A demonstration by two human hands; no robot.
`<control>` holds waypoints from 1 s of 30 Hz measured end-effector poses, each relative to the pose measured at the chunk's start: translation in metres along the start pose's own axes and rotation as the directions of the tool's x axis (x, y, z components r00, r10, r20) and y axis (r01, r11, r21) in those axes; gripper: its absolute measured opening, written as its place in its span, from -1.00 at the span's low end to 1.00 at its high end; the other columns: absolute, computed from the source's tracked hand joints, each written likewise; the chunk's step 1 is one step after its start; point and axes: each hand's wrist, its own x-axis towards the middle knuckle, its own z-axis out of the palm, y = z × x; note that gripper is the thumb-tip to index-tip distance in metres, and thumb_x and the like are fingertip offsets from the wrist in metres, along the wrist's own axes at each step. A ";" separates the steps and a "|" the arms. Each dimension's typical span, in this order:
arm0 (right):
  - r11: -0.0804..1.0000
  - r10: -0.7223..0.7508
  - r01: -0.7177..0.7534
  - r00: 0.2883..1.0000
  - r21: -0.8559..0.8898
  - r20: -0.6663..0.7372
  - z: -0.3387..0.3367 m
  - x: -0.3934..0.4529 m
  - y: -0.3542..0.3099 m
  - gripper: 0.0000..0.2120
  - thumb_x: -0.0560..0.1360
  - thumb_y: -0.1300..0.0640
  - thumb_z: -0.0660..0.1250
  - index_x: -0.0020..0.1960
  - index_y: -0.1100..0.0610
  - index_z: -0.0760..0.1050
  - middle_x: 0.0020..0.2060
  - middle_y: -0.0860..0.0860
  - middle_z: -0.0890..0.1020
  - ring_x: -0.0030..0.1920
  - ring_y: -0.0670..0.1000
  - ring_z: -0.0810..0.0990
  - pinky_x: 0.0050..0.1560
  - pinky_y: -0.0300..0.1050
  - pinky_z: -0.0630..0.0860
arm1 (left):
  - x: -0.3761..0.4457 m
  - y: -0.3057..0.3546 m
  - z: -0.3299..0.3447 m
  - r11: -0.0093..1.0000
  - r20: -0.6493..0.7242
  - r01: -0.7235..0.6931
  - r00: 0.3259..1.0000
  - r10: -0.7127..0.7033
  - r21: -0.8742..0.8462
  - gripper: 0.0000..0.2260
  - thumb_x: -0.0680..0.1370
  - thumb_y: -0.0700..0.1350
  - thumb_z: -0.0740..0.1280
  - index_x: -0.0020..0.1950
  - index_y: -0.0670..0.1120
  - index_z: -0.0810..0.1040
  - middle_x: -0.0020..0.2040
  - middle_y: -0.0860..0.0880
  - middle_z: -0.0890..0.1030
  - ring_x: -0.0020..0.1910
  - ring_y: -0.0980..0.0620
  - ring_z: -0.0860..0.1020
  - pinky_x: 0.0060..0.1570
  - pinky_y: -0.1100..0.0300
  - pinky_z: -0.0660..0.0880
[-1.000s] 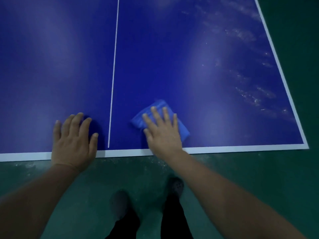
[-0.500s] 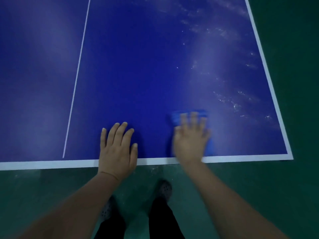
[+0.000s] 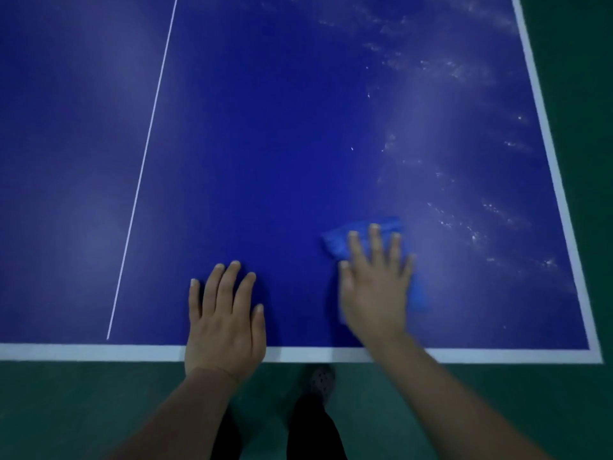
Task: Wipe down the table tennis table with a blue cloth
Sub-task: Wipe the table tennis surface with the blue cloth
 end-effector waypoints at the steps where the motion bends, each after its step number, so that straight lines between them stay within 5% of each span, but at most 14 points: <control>1: 0.996 -0.084 0.084 0.996 0.006 -0.015 0.004 0.014 -0.029 -0.45 0.59 -0.14 -0.03 0.55 -0.04 0.25 0.58 0.05 0.20 0.57 0.24 0.09 0.48 0.35 -0.03 | 0.000 0.000 0.001 1.000 -0.006 -0.001 1.000 0.001 -0.001 -0.53 0.60 0.04 0.04 0.41 -0.14 0.43 0.49 -0.15 0.34 0.52 -0.17 0.22 0.49 -0.25 0.03; 6: 0.972 -0.209 0.212 0.977 0.106 -0.033 0.007 0.119 -0.146 -0.48 0.65 -0.14 -0.06 0.59 -0.08 0.10 0.61 0.01 0.07 0.59 0.19 -0.07 0.51 0.33 -0.18 | 0.002 -0.002 0.004 1.000 -0.029 -0.018 0.999 0.018 0.006 -0.54 0.58 0.02 0.06 0.40 -0.14 0.43 0.48 -0.18 0.35 0.50 -0.20 0.25 0.48 -0.27 0.05; 9: 0.984 -0.169 0.170 0.985 0.058 -0.020 -0.003 0.176 -0.138 -0.49 0.66 -0.14 -0.02 0.60 -0.11 0.08 0.61 -0.01 0.06 0.59 0.18 -0.06 0.50 0.35 -0.16 | 0.004 -0.001 0.002 1.000 -0.010 -0.013 1.000 0.013 0.025 -0.54 0.57 0.02 0.07 0.39 -0.15 0.44 0.46 -0.19 0.36 0.49 -0.21 0.25 0.46 -0.30 0.06; 12: 0.994 0.107 -0.105 0.992 0.025 -0.071 -0.014 0.195 -0.048 -0.49 0.66 -0.12 -0.01 0.60 -0.12 0.09 0.61 -0.03 0.07 0.59 0.19 -0.02 0.49 0.38 -0.10 | 0.003 0.001 0.000 1.000 0.014 0.001 1.000 -0.001 0.019 -0.52 0.58 0.03 0.07 0.38 -0.17 0.47 0.46 -0.19 0.37 0.50 -0.21 0.24 0.46 -0.31 0.05; 15: 0.895 0.436 -0.430 0.899 0.116 -0.032 -0.032 0.191 0.051 -0.48 0.67 -0.11 -0.03 0.61 -0.10 0.05 0.61 -0.01 0.02 0.60 0.20 -0.07 0.50 0.40 -0.12 | 0.003 0.001 -0.001 1.000 0.032 -0.003 0.999 0.003 0.008 -0.51 0.59 0.05 0.05 0.38 -0.19 0.47 0.47 -0.19 0.36 0.50 -0.21 0.23 0.46 -0.32 0.04; 18: 0.822 0.558 -0.548 0.829 0.154 -0.027 -0.037 0.195 0.049 -0.47 0.67 -0.12 -0.04 0.62 -0.07 0.04 0.62 0.02 0.01 0.59 0.22 -0.08 0.49 0.40 -0.10 | 0.002 -0.001 0.000 1.000 0.051 -0.005 0.999 0.005 0.006 -0.51 0.59 0.05 0.04 0.39 -0.18 0.45 0.48 -0.18 0.34 0.51 -0.20 0.22 0.47 -0.31 0.03; 20: 0.927 0.371 -0.363 0.924 0.093 -0.087 -0.029 0.188 0.000 -0.48 0.66 -0.11 -0.01 0.61 -0.08 0.09 0.61 0.04 0.06 0.59 0.23 -0.02 0.49 0.40 -0.08 | 0.002 -0.002 0.001 1.000 0.053 -0.007 0.999 0.007 0.007 -0.52 0.59 0.05 0.04 0.39 -0.17 0.43 0.48 -0.17 0.33 0.52 -0.20 0.22 0.47 -0.30 0.03; 22: 0.999 -0.033 0.033 0.997 0.003 -0.068 -0.013 0.169 -0.054 -0.48 0.64 -0.12 -0.02 0.59 -0.09 0.12 0.60 0.02 0.10 0.59 0.22 0.00 0.48 0.36 -0.08 | 0.002 -0.001 0.001 1.000 0.045 -0.003 0.999 0.002 0.010 -0.52 0.61 0.07 0.03 0.39 -0.17 0.43 0.48 -0.18 0.33 0.51 -0.20 0.22 0.48 -0.29 0.02; 24: 0.952 -0.305 0.305 0.952 -0.025 0.017 -0.007 0.162 -0.067 -0.46 0.62 -0.15 -0.09 0.58 -0.10 0.13 0.60 -0.01 0.12 0.59 0.18 0.00 0.50 0.31 -0.09 | 0.002 -0.001 0.002 1.000 0.040 0.003 0.999 -0.004 0.008 -0.49 0.64 0.11 -0.05 0.38 -0.17 0.44 0.47 -0.18 0.34 0.51 -0.20 0.23 0.49 -0.28 0.01; 25: 0.945 -0.324 0.325 0.946 -0.031 0.025 -0.011 0.174 -0.053 -0.45 0.62 -0.15 -0.10 0.58 -0.10 0.13 0.60 -0.02 0.12 0.59 0.17 0.01 0.50 0.31 -0.08 | 0.003 -0.001 0.001 1.000 0.041 0.007 0.999 -0.007 0.001 -0.46 0.65 0.12 -0.10 0.38 -0.17 0.44 0.47 -0.18 0.34 0.51 -0.20 0.23 0.49 -0.28 0.00; 28: 0.997 -0.001 -0.005 0.997 -0.075 -0.079 -0.024 0.220 0.027 -0.49 0.66 -0.10 -0.01 0.60 -0.10 0.10 0.61 0.00 0.09 0.59 0.19 0.01 0.49 0.37 -0.04 | 0.004 0.000 0.000 1.000 0.051 0.018 0.999 -0.018 -0.002 -0.42 0.65 0.14 -0.14 0.38 -0.17 0.44 0.47 -0.18 0.35 0.51 -0.20 0.22 0.48 -0.29 0.02; 30: 0.937 0.347 -0.344 0.936 0.061 -0.061 -0.036 0.238 0.080 -0.48 0.66 -0.11 -0.04 0.61 -0.10 0.06 0.61 0.00 0.03 0.59 0.20 -0.06 0.50 0.39 -0.09 | 0.004 0.000 0.000 1.000 0.062 0.020 0.998 -0.020 0.003 -0.42 0.65 0.14 -0.15 0.38 -0.17 0.46 0.47 -0.18 0.35 0.51 -0.20 0.22 0.47 -0.29 0.03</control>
